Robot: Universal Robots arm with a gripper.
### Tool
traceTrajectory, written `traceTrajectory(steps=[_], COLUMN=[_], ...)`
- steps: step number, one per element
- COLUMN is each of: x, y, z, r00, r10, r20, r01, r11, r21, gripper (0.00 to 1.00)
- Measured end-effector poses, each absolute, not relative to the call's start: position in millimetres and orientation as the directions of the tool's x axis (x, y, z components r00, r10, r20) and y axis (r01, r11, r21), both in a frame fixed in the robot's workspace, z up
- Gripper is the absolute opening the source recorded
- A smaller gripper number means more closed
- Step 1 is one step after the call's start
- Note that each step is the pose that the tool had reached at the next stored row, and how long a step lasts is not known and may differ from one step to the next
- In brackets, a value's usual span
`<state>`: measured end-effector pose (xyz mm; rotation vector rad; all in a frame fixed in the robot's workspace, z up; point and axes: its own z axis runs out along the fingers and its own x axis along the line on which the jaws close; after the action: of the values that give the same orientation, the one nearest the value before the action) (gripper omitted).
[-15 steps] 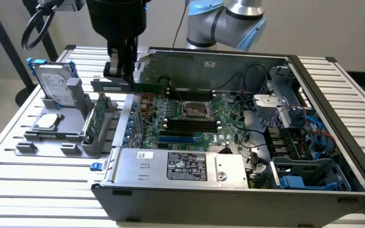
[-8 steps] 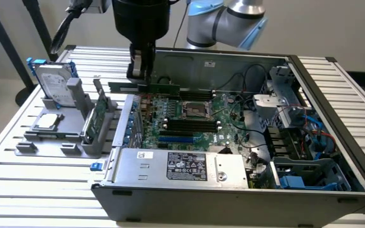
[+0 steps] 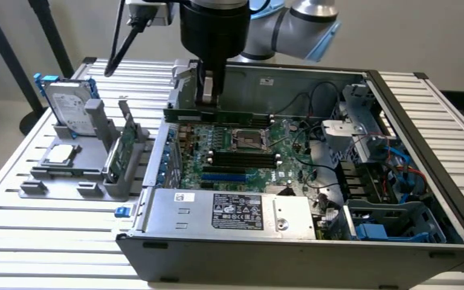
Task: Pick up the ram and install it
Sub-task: 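Pick up the ram and move it above insertion slot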
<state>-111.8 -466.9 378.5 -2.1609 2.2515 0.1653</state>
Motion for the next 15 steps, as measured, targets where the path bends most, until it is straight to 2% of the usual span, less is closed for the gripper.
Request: traceTrajectory(steps=[6, 15], x=[-91, -75], y=[-462, -430], z=[368, 357], r00=[-0.043, -0.043], r10=[-0.996, -0.997], r20=[-0.083, -0.062], r01=[-0.997, -0.997], r11=[0.038, 0.039], r21=[0.065, 0.064], gripper=[0.14, 0.14])
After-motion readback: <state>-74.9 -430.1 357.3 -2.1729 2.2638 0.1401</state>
